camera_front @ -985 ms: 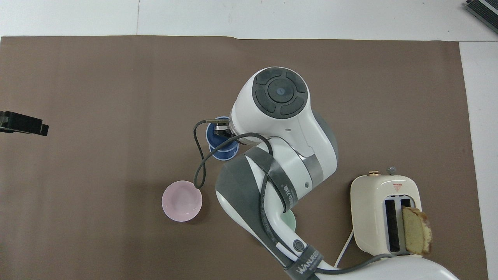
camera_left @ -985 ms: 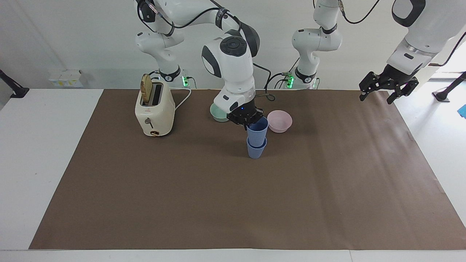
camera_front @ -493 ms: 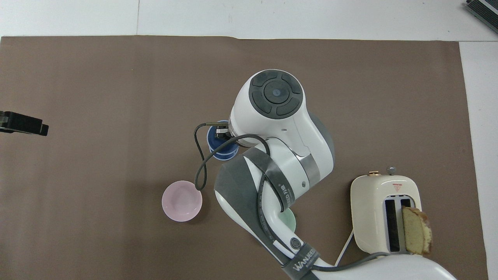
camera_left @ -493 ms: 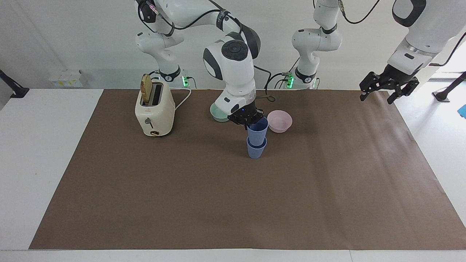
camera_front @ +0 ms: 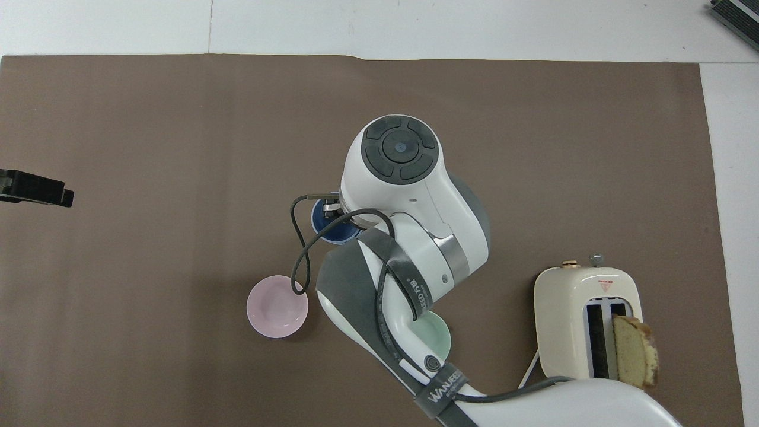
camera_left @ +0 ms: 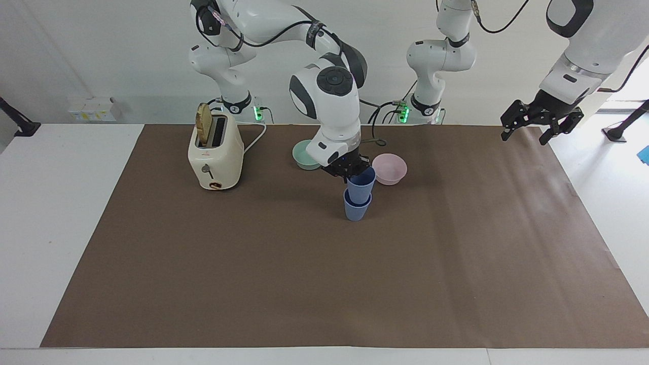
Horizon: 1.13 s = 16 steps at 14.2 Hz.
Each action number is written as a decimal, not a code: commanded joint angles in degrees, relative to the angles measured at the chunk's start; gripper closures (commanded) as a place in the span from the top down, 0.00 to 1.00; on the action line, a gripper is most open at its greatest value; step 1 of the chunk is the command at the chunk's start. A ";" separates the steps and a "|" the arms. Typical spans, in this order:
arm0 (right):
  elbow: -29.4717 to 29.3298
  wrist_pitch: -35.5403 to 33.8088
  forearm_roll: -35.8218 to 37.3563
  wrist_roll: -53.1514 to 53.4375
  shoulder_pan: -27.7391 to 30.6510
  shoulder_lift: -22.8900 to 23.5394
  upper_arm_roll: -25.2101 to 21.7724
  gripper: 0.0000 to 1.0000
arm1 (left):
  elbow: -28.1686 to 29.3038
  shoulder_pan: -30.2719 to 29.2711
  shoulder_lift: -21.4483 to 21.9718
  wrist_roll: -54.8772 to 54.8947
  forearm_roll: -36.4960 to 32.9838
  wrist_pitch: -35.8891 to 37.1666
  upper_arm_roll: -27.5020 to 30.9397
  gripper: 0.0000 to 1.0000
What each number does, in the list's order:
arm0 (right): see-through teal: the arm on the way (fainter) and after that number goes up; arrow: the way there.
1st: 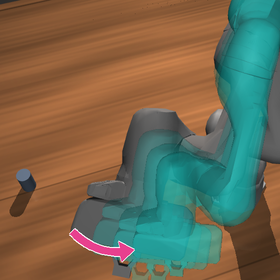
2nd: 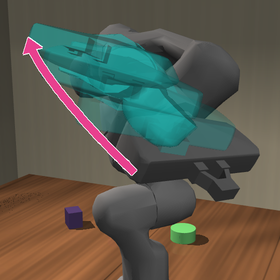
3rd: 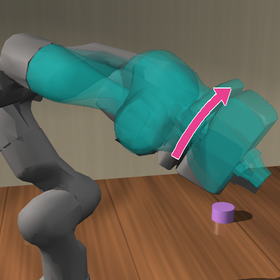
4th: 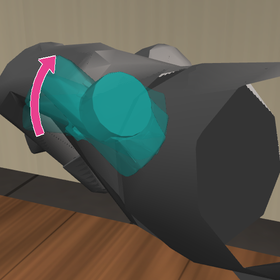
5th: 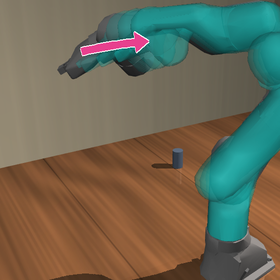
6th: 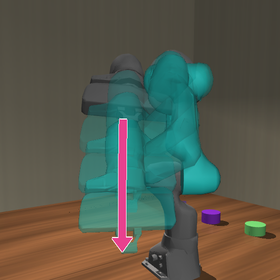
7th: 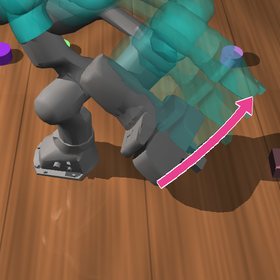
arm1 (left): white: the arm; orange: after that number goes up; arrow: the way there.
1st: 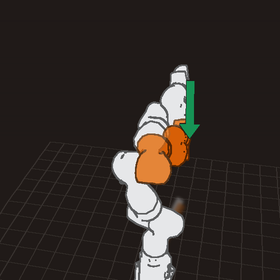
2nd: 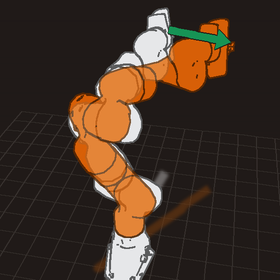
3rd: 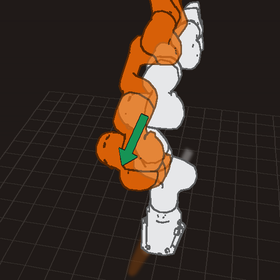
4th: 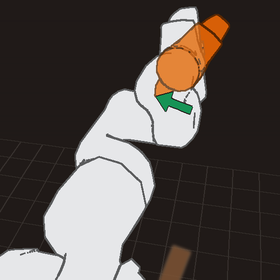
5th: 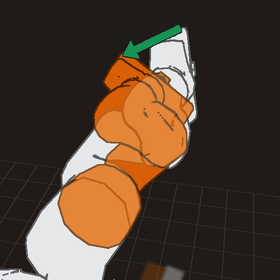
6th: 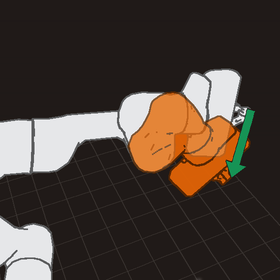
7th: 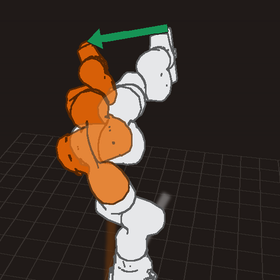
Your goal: Stack blue cups with both arms
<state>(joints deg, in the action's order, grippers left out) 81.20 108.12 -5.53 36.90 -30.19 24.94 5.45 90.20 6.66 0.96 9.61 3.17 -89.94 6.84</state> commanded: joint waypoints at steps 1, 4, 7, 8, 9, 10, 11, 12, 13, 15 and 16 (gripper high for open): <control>0.72 0.68 -0.62 1.33 0.04 0.19 0.00 0.00 | -1.17 -0.60 -0.17 0.59 -0.53 1.35 -0.24 1.00; 1.59 1.65 -0.44 1.24 0.04 0.55 0.00 0.00 | -1.17 -0.51 -0.26 0.59 -0.53 1.35 -0.24 1.00; 2.04 2.71 -0.35 1.33 -0.13 1.25 0.00 0.00 | -1.17 -0.51 -0.26 0.59 -0.62 1.35 -0.33 1.00; 1.95 2.71 -0.53 1.33 -0.13 1.25 0.00 0.00 | -1.25 -0.51 -0.26 0.59 -0.62 1.35 -0.33 1.00; 1.95 2.88 -0.96 1.33 -0.05 1.34 0.00 0.18 | -1.25 -0.51 -0.26 0.59 -0.53 1.35 -0.33 1.00; 1.86 3.40 -1.32 1.33 0.04 1.43 0.00 0.42 | -1.25 -0.51 -0.26 0.59 -0.62 1.35 -0.24 1.00; 1.86 3.67 -1.41 1.33 0.04 1.51 0.00 0.50 | -1.25 -0.60 -0.26 0.59 -0.62 1.35 -0.24 1.00; 1.77 3.67 -1.41 1.33 0.04 1.69 0.00 0.57 | -1.25 -0.60 -0.26 0.59 -0.62 1.35 -0.33 1.00; 1.77 3.59 -1.50 1.33 0.04 1.69 0.00 0.59 | -1.25 -0.51 -0.26 0.59 -0.53 1.35 -0.24 1.00; 1.42 2.45 -0.80 1.33 -0.05 1.69 -0.08 0.71 | -1.25 -0.51 -0.26 0.59 -0.53 1.35 -0.33 1.00; 1.07 1.83 -0.71 1.33 0.39 1.26 -0.08 0.91 | -1.25 -0.51 -0.26 0.59 -0.53 1.35 -0.33 1.00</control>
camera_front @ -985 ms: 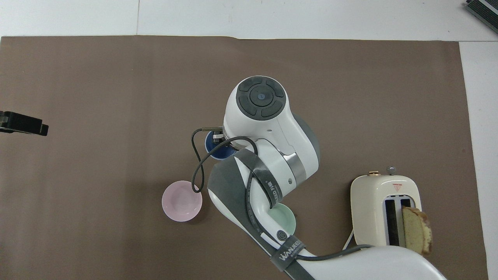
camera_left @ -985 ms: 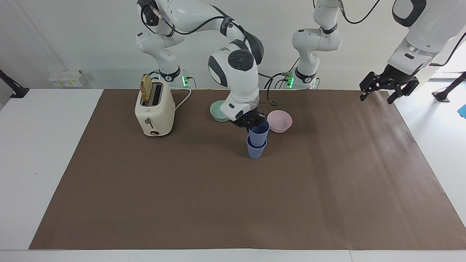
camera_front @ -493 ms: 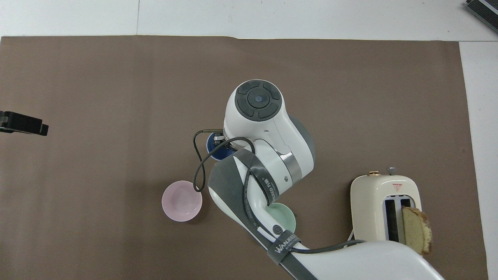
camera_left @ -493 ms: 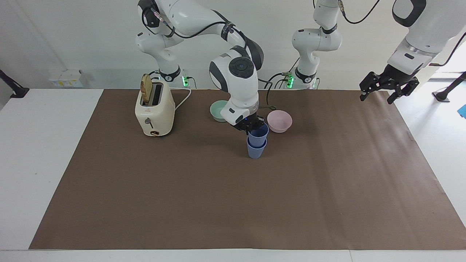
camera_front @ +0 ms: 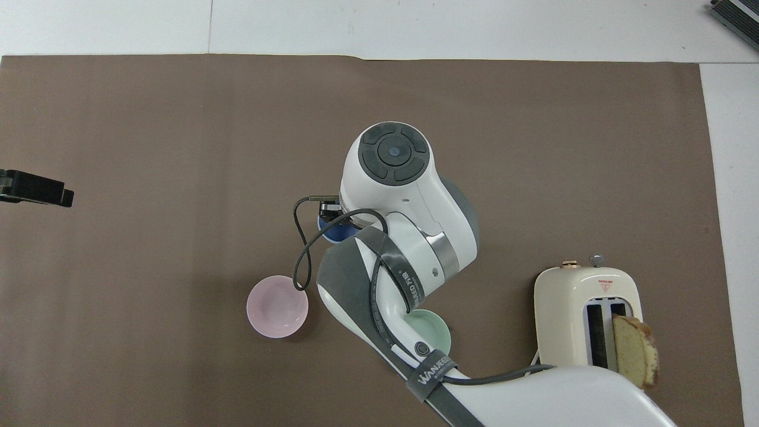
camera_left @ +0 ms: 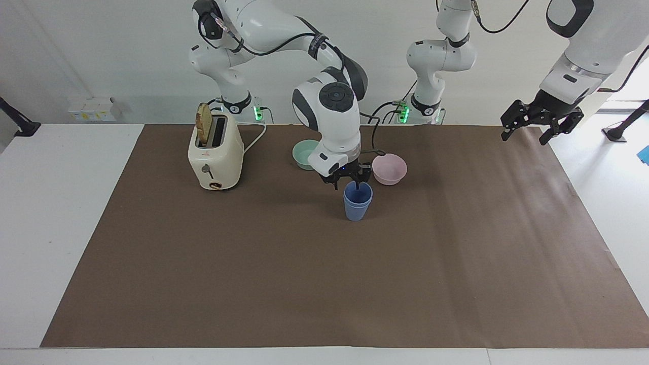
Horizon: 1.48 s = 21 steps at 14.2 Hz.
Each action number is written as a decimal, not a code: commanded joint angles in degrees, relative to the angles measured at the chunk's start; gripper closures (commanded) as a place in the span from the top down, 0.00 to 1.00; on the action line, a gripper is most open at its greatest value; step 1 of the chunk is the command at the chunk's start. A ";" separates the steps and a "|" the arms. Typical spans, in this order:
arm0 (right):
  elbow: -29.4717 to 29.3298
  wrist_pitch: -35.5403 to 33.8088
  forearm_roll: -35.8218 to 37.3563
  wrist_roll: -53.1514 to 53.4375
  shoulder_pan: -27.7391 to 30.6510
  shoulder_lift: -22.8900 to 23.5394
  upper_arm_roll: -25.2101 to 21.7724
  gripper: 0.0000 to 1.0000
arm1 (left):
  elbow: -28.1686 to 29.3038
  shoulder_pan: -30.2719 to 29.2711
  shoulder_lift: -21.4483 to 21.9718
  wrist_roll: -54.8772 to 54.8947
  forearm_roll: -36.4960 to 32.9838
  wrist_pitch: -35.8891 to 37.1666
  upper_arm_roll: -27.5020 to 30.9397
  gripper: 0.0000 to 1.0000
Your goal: Stack blue cups with both arms
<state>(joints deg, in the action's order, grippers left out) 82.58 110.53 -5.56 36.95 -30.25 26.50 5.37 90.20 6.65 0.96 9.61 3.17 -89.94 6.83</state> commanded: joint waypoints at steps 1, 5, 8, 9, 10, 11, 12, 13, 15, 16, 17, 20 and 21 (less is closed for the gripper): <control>-0.49 -1.97 -0.25 1.20 1.15 -0.75 -0.18 1.00 | -1.25 -0.50 -0.26 0.59 -0.62 1.35 -0.33 1.00; -2.95 -7.95 0.11 -0.21 5.80 -5.04 -1.06 1.00 | -1.25 -0.50 -0.17 0.59 -0.53 1.43 -0.33 1.00; -5.92 -14.62 1.42 -7.30 11.16 -6.64 -0.97 1.00 | -1.17 -0.23 -0.26 0.59 -0.62 1.17 -0.33 1.00; -7.94 -17.52 1.60 -10.11 13.09 -6.64 -0.97 1.00 | -1.25 -0.23 -0.26 0.59 -0.53 1.17 -0.33 1.00; -9.53 -20.07 1.69 -13.36 15.55 -6.90 -0.89 1.00 | -1.17 -0.32 -0.17 0.59 -0.53 1.69 -0.33 1.00; -10.33 -22.18 1.78 -16.96 17.75 -7.77 -0.80 1.00 | -1.08 -0.58 -0.17 0.59 -0.53 1.78 -0.24 1.00; -10.34 -23.33 1.78 -19.26 19.34 -8.83 -0.89 1.00 | -1.08 -0.58 -0.17 0.50 -0.62 1.70 -0.33 1.00; -10.34 -24.13 2.12 -20.50 20.40 -9.97 -1.06 1.00 | -1.16 -0.50 -0.17 0.50 -0.62 1.52 -0.24 1.00; -10.34 -25.27 7.63 -20.95 20.67 -11.38 -0.98 1.00 | -1.16 -0.32 -0.17 0.32 -0.45 1.26 -0.33 1.00; -10.34 -26.15 8.97 -21.21 20.67 -12.43 -0.97 1.00 | -1.08 -0.23 -0.17 0.32 -0.45 1.43 -0.33 1.00; -10.25 -27.03 8.72 -21.39 21.19 -13.48 -1.06 1.00 | -1.16 -0.23 -0.17 0.41 -0.45 1.43 -0.33 1.00; -7.72 -26.95 7.58 -23.31 24.61 -16.47 -1.15 1.00 | -1.16 -0.14 -0.17 0.41 -0.45 1.43 -0.33 1.00; -5.78 -26.95 7.14 -25.33 25.84 -17.70 -1.24 1.00 | -1.16 -0.14 -0.08 0.50 -0.45 1.52 -0.33 1.00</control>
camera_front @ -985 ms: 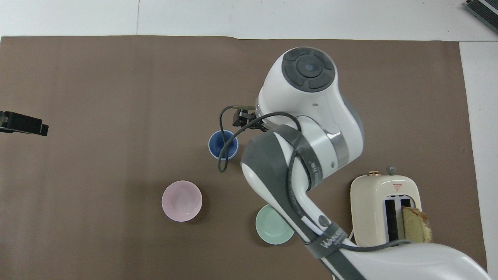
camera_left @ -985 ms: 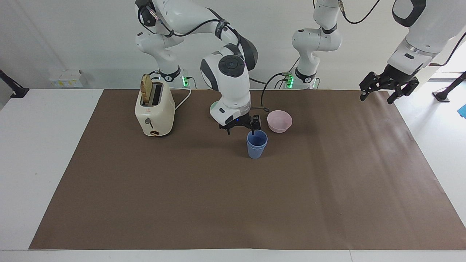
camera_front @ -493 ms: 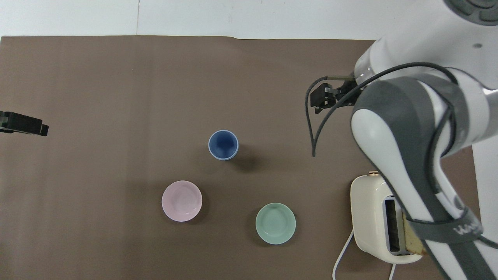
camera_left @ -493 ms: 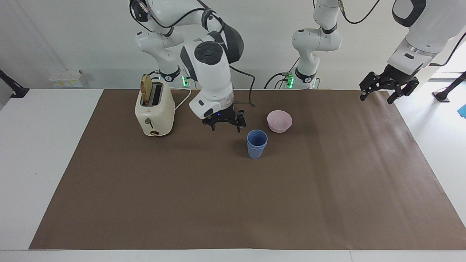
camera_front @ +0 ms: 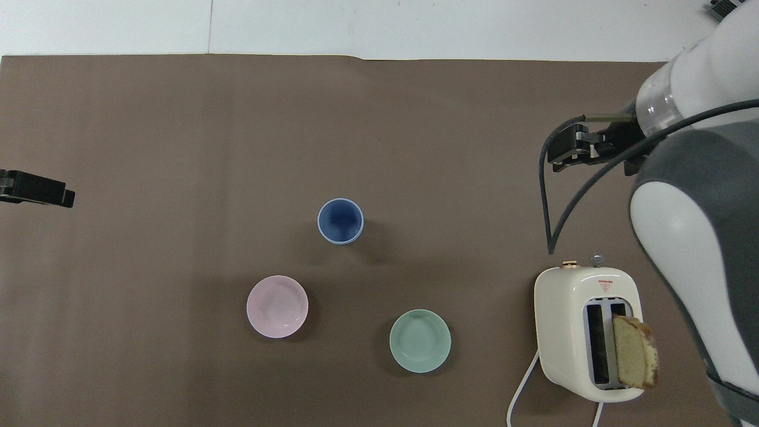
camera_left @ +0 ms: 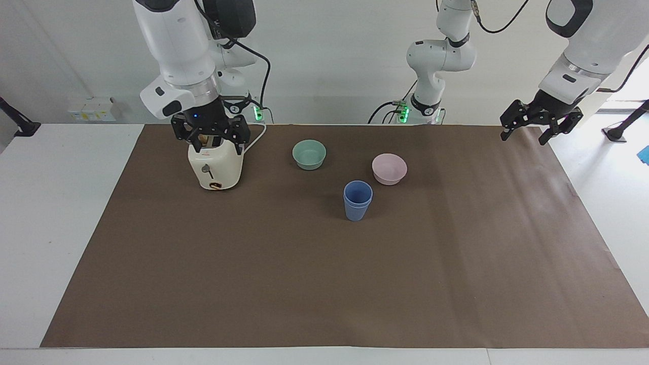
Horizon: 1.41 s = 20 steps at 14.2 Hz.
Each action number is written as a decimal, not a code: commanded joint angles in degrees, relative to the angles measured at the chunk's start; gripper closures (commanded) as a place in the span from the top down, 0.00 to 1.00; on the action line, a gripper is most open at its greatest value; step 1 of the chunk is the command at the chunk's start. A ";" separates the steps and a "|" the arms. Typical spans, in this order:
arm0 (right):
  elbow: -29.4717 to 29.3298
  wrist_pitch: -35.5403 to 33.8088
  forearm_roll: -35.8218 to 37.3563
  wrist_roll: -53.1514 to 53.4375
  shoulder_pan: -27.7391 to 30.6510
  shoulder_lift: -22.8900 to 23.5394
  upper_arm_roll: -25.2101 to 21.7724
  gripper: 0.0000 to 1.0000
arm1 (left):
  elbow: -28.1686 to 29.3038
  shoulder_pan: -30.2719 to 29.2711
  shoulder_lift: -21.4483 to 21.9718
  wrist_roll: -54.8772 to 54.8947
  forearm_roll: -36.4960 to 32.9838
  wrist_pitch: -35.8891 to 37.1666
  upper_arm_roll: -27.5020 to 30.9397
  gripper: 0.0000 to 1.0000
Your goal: Stack blue cups with both arms
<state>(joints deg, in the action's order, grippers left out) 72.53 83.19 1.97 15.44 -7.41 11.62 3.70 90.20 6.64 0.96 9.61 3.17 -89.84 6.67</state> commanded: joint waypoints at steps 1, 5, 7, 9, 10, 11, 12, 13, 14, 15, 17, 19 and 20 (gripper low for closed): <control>6.63 0.39 -0.48 -5.23 4.06 -4.05 0.43 1.00 | -1.16 -0.14 0.09 0.41 -0.45 1.51 -0.17 1.00; 11.49 3.29 -0.74 -6.99 5.56 -6.70 0.52 1.00 | -1.08 -0.05 0.36 0.50 -0.45 1.60 -0.17 1.00; 11.49 6.00 -0.48 -10.15 5.56 -6.52 0.43 1.00 | -1.08 0.04 0.36 0.41 -0.45 1.60 -0.17 1.00; 11.66 6.63 -0.21 -11.31 5.48 -6.52 0.34 1.00 | -1.08 0.04 0.36 0.50 -0.45 1.60 -0.17 1.00; 11.67 6.54 -0.30 -11.13 5.82 -6.52 0.34 1.00 | -1.08 0.04 0.36 0.41 -0.45 1.60 -0.17 1.00; 11.67 6.54 -0.48 -11.13 6.78 -6.52 0.43 1.00 | -1.08 0.04 0.36 0.41 -0.45 1.60 -0.17 1.00; 11.67 6.54 -0.74 -10.96 6.97 -6.52 0.43 1.00 | -1.08 0.04 0.36 0.50 -0.45 1.60 -0.17 1.00; 11.75 6.54 -0.74 -10.52 7.06 -6.52 0.43 1.00 | -1.08 0.04 0.36 0.50 -0.45 1.52 -0.17 1.00; 11.75 6.46 -0.83 -9.99 6.97 -6.52 0.43 1.00 | -1.08 0.04 0.36 0.50 -0.45 1.51 -0.17 1.00; 11.75 6.28 -0.83 -9.21 7.06 -6.52 0.43 1.00 | -1.08 0.04 0.36 0.50 -0.45 1.51 -0.17 1.00; 11.75 6.19 -0.83 -8.93 6.97 -6.52 0.52 1.00 | -1.08 0.04 0.36 0.50 -0.45 1.51 -0.17 1.00; 11.67 6.37 -0.83 -9.02 6.97 -6.52 0.52 1.00 | -1.08 0.04 0.36 0.50 -0.45 1.51 -0.17 1.00; 11.67 6.37 -0.83 -9.11 6.97 -6.52 0.52 1.00 | -0.99 0.04 0.36 0.50 -0.45 1.51 -0.17 1.00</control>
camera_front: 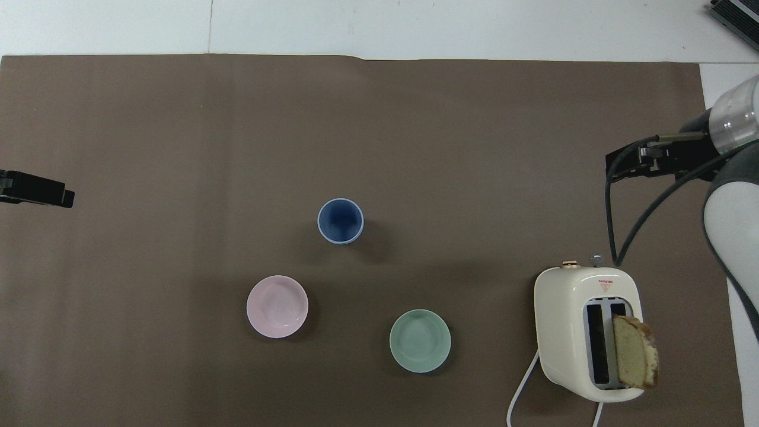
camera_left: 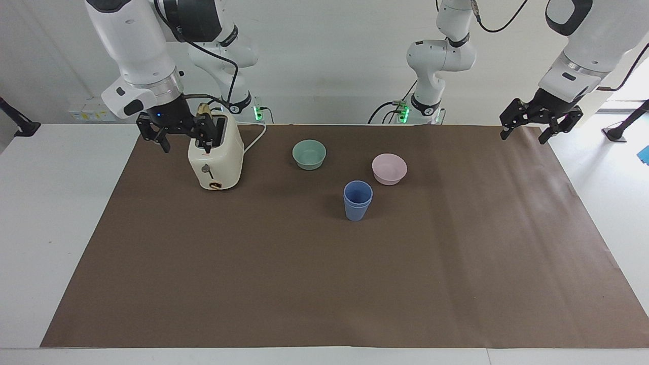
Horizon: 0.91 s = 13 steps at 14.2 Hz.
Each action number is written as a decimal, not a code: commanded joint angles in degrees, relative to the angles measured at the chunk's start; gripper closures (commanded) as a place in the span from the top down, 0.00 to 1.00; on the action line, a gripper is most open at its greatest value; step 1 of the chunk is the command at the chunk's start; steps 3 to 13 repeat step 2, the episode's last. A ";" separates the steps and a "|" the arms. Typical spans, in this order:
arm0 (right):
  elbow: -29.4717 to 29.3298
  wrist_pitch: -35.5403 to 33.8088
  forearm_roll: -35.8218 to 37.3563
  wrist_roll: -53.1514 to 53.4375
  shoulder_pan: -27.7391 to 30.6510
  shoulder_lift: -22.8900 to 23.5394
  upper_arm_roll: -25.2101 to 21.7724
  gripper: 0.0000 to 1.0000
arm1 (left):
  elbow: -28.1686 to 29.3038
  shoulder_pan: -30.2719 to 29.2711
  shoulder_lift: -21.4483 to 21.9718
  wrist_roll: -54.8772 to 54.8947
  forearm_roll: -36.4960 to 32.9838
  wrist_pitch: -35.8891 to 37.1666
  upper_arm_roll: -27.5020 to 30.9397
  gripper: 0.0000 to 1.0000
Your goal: Stack blue cups with both arms
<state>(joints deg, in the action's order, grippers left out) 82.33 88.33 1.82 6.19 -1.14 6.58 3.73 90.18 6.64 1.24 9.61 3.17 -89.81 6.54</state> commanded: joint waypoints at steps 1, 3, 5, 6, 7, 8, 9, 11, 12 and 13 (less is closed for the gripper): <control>1.87 1.23 -0.59 0.14 0.70 -1.49 0.49 1.00 | -0.97 0.04 0.08 0.50 -0.45 1.48 -0.03 1.00; 1.87 1.23 -0.68 -0.03 0.70 -1.40 0.49 1.00 | -0.97 0.04 0.08 0.50 -0.45 1.48 -0.03 1.00; 1.87 1.23 -0.68 -0.03 0.70 -1.40 0.49 1.00 | -0.97 0.04 0.08 0.50 -0.45 1.48 -0.03 1.00; 1.87 1.23 -0.68 -0.03 0.70 -1.40 0.49 1.00 | -0.97 0.04 0.08 0.50 -0.45 1.48 -0.03 1.00; 1.87 1.23 -0.68 -0.03 0.70 -1.40 0.49 1.00 | -0.97 0.04 0.08 0.50 -0.45 1.48 -0.03 1.00; 1.87 1.23 -0.68 -0.03 0.70 -1.40 0.49 1.00 | -0.97 0.04 0.08 0.50 -0.45 1.48 -0.03 1.00; 1.87 1.23 -0.68 -0.03 0.70 -1.40 0.49 1.00 | -0.97 0.04 0.08 0.50 -0.45 1.48 -0.03 1.00; 1.87 1.23 -0.68 -0.03 0.70 -1.40 0.49 1.00 | -0.97 0.04 0.08 0.50 -0.45 1.48 -0.03 1.00; 1.87 1.23 -0.68 -0.03 0.70 -1.40 0.49 1.00 | -0.97 0.04 0.08 0.50 -0.45 1.48 -0.03 1.00; 1.87 1.23 -0.68 -0.03 0.70 -1.40 0.49 1.00 | -0.97 0.04 0.08 0.50 -0.45 1.48 -0.03 1.00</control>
